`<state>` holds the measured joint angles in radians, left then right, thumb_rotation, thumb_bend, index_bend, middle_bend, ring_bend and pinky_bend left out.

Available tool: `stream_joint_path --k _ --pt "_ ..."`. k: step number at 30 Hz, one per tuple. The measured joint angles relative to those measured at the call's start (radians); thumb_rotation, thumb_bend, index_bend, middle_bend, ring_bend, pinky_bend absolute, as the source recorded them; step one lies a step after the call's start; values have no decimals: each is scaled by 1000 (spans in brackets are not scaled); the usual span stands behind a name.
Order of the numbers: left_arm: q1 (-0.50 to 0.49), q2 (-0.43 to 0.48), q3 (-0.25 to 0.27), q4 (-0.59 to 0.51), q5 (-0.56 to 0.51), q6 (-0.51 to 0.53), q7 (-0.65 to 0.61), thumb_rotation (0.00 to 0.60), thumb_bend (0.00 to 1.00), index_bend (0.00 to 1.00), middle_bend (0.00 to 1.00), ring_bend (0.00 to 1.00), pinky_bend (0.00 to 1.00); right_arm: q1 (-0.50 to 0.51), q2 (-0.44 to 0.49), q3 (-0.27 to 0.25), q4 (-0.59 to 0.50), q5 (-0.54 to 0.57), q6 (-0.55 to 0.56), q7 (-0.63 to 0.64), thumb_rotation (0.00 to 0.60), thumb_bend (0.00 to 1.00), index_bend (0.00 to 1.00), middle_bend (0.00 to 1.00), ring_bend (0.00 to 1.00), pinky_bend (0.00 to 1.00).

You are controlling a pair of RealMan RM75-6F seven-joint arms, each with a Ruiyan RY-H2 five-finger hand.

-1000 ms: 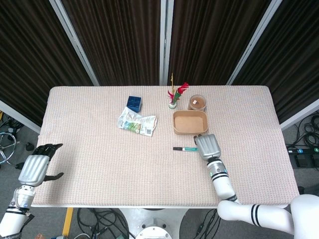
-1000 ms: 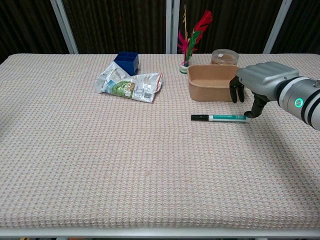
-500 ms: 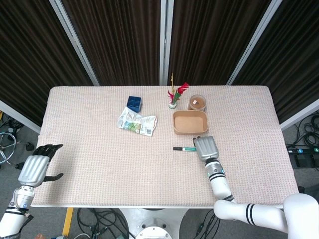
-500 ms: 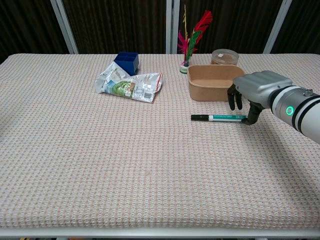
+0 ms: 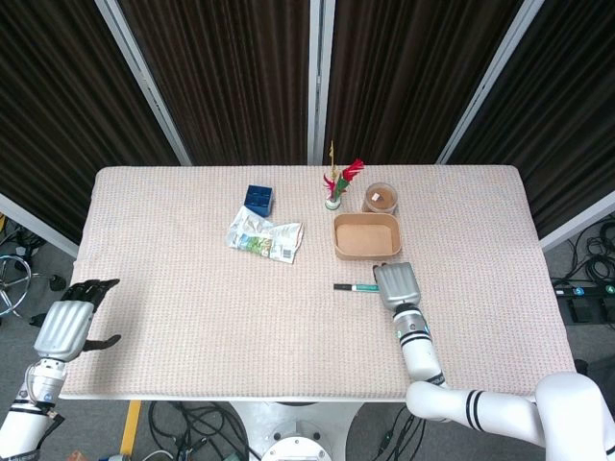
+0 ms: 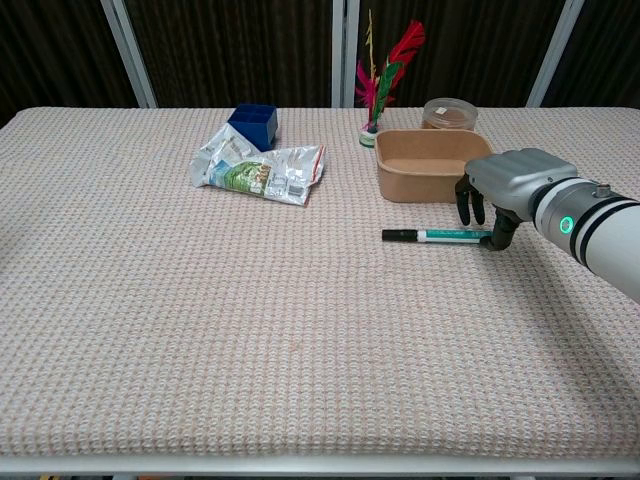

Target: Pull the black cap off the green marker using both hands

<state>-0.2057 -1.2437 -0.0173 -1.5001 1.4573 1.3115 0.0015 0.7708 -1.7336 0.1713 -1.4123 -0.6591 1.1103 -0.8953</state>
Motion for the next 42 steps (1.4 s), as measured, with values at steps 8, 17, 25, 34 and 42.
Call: stream_joint_path --k 8,17,25,34,42 --pt "2 -1 4 7 3 0 -6 600 0 163 207 142 187 8 -18 1 21 5 3 -5 600 222 475 441 857 949" --pt "1 -11 8 21 4 -7 -12 600 0 163 207 142 187 12 -37 -1 41 7 0 -8 600 223 475 443 857 949" --pt "1 -15 8 28 3 -7 -20 600 0 163 207 142 187 13 -48 -3 49 9 5 -14 600 226 476 453 857 949" --pt "0 -22 9 32 1 -12 -15 600 0 163 207 142 187 12 -57 -1 57 4 14 -16 600 237 500 478 862 951" --pt "-3 -21 6 29 1 -13 -17 600 0 163 207 142 187 3 -60 -1 58 -32 38 0 600 254 555 520 867 954"
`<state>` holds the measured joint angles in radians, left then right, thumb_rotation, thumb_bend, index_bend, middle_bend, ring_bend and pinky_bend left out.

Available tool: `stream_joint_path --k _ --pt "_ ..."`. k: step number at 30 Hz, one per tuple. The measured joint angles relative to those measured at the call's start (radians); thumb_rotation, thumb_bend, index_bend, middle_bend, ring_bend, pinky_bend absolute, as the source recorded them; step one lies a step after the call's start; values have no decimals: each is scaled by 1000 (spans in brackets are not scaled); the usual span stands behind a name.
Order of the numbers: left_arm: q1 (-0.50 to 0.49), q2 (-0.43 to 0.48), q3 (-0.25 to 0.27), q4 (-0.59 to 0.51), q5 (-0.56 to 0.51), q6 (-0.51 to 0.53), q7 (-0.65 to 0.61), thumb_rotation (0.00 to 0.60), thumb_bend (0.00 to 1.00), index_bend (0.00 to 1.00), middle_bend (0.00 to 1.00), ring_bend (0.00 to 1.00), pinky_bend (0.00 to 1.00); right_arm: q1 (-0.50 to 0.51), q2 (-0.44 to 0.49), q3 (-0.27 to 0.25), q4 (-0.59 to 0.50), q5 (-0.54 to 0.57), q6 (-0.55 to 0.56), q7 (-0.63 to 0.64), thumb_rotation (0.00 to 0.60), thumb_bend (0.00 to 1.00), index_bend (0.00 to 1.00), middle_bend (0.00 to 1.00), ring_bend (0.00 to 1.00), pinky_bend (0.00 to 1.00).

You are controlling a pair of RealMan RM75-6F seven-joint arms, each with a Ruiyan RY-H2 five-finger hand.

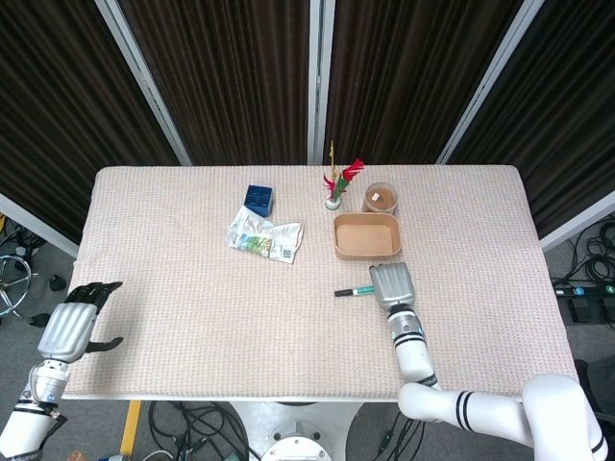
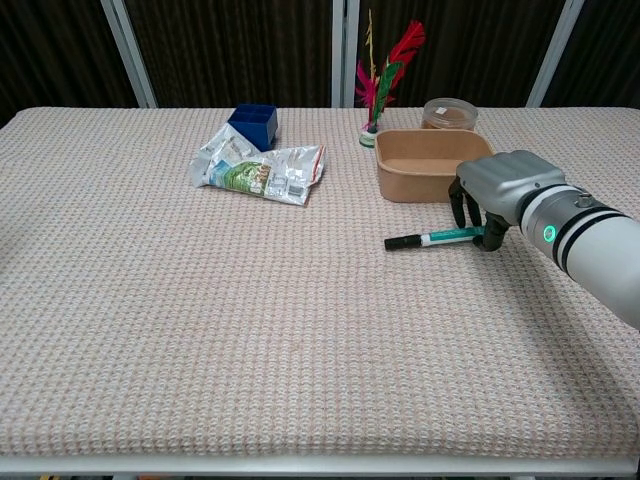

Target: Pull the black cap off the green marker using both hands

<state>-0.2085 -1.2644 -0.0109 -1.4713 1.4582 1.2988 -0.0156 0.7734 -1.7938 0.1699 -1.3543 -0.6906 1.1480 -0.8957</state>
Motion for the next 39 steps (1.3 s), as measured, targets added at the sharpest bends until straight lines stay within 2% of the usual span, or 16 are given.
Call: stream_joint_path --k 11,18,26,31,39 --pt "-15 -2 -13 -11 2 -5 -9 600 0 163 207 142 188 -31 34 11 -73 -78 89 34 600 280 597 552 867 954" --pt "-50 -3 -40 -49 -13 -31 63 600 0 163 207 142 229 -44 42 55 -128 -135 213 19 600 303 619 567 867 954" --pt "-136 -17 -129 -138 -75 -73 179 600 54 174 225 143 247 -11 22 128 -160 -162 299 -69 600 327 641 585 867 954" --pt "-189 -38 -180 -177 -128 -95 267 600 85 189 238 170 268 22 -29 157 -166 -168 338 -135 600 327 642 585 867 954" --pt "-274 -99 -247 -246 -269 -126 407 600 100 206 275 222 318 59 -124 191 -131 -165 362 -161 600 327 641 584 867 954"
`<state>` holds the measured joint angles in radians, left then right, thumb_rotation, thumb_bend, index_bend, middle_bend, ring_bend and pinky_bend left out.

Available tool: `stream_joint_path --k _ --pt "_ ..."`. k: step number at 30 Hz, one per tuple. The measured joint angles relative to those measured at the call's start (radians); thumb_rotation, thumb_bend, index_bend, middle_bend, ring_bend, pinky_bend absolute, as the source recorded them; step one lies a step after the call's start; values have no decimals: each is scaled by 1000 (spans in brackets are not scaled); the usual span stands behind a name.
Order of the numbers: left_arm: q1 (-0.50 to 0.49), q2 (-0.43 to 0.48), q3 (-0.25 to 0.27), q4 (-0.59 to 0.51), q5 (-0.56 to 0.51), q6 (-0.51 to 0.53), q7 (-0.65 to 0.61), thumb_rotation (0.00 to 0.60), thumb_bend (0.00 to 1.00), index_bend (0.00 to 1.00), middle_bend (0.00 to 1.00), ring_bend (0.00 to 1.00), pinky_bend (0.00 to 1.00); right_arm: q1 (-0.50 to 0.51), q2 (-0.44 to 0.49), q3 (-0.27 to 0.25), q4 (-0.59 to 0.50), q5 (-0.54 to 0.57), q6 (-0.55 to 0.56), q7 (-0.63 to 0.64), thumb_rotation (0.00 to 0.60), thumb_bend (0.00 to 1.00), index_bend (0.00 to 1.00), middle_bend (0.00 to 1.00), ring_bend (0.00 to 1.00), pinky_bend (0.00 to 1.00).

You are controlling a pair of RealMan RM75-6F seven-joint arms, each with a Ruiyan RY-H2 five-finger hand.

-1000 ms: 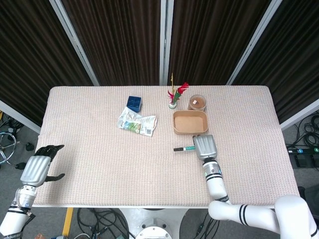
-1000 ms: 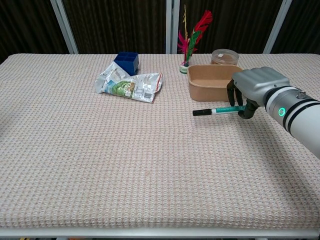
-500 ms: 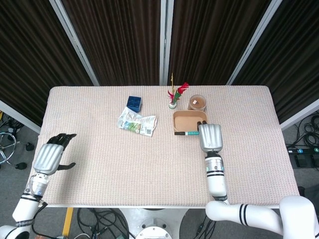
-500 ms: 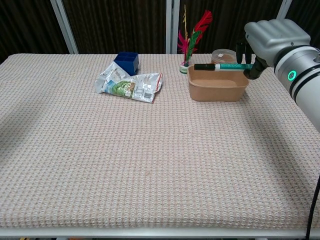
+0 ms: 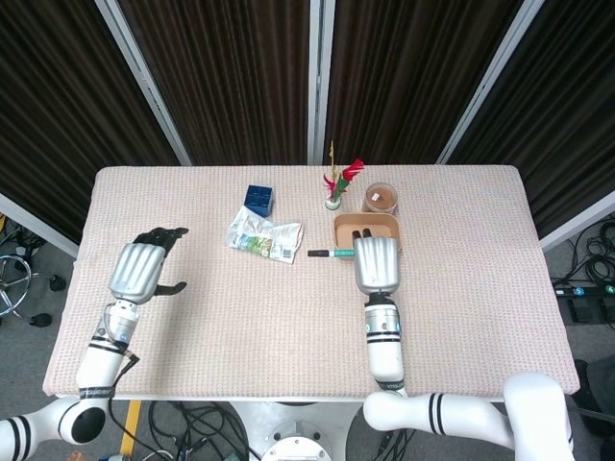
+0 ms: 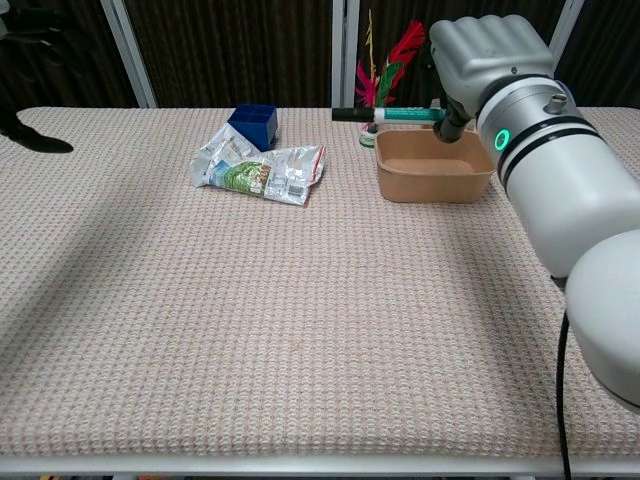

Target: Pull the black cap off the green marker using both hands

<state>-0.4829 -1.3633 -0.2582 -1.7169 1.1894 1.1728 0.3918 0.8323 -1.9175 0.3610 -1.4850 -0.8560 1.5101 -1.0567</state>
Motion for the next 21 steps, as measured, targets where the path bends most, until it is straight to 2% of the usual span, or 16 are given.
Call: stream_joint_path --k 5,12,21 --pt "-53 -63 -22 -17 -66 1 79 600 101 222 280 231 326 24 -51 18 52 3 -1 -9 600 327 642 583 867 954" --pt "-116 -151 -48 -9 -122 6 119 600 108 248 290 245 335 62 -119 43 136 3 -22 -13 600 327 642 581 867 954" --pt "-186 -260 -67 44 -159 18 141 600 124 273 342 295 378 72 -133 62 177 -8 -45 -3 600 327 642 579 867 954"
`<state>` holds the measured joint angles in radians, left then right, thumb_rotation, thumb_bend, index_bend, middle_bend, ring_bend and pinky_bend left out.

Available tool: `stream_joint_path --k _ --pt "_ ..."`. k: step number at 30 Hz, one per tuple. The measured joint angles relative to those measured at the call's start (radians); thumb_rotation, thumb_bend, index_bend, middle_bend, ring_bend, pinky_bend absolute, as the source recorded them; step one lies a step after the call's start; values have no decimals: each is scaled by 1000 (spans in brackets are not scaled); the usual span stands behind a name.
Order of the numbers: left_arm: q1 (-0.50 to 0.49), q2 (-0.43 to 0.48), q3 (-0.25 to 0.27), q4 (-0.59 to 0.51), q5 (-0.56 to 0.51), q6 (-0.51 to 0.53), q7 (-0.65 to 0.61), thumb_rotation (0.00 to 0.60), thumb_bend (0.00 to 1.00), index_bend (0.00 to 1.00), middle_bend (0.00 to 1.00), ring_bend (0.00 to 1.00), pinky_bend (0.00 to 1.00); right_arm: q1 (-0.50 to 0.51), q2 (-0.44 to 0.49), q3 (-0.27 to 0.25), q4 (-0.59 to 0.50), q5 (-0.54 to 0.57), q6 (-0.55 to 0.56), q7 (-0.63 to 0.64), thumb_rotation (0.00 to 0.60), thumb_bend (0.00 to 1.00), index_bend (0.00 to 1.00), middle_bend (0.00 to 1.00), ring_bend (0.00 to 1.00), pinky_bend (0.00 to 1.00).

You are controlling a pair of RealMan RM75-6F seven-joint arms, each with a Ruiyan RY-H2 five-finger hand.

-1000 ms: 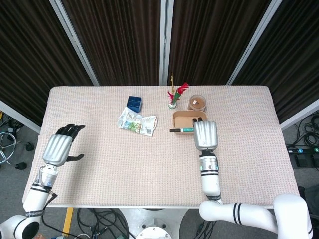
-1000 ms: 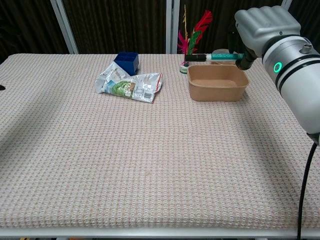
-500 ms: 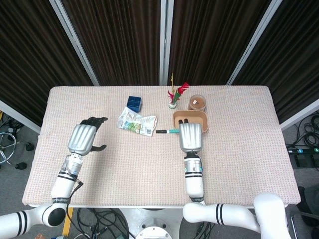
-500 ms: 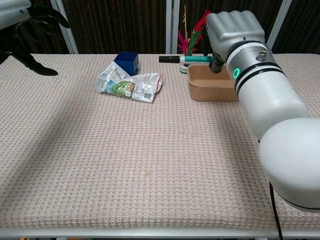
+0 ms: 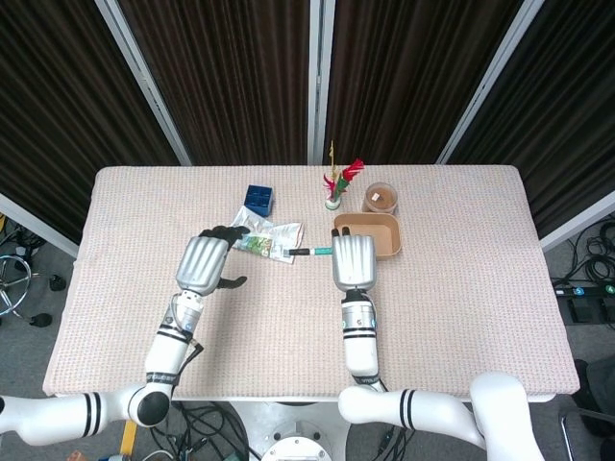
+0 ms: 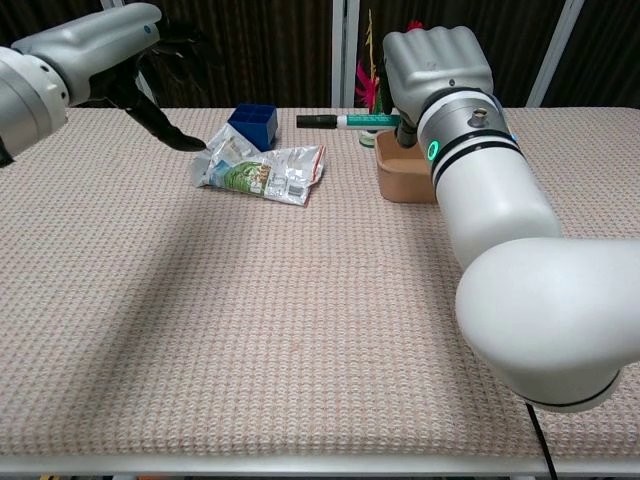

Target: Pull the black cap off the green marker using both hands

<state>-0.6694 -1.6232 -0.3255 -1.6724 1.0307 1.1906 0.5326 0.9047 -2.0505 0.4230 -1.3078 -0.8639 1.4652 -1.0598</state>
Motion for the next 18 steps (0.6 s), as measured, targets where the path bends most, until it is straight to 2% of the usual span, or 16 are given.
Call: stream_joint_path --k 11,18 --pt "-101 -147 -58 112 -113 7 47 600 134 306 374 323 402 -17 20 2 -4 5 -31 21 600 327 642 577 867 954" --pt "-141 -187 -77 167 -162 5 66 600 134 320 382 330 402 -10 17 12 14 2 -51 38 600 327 642 576 867 954"
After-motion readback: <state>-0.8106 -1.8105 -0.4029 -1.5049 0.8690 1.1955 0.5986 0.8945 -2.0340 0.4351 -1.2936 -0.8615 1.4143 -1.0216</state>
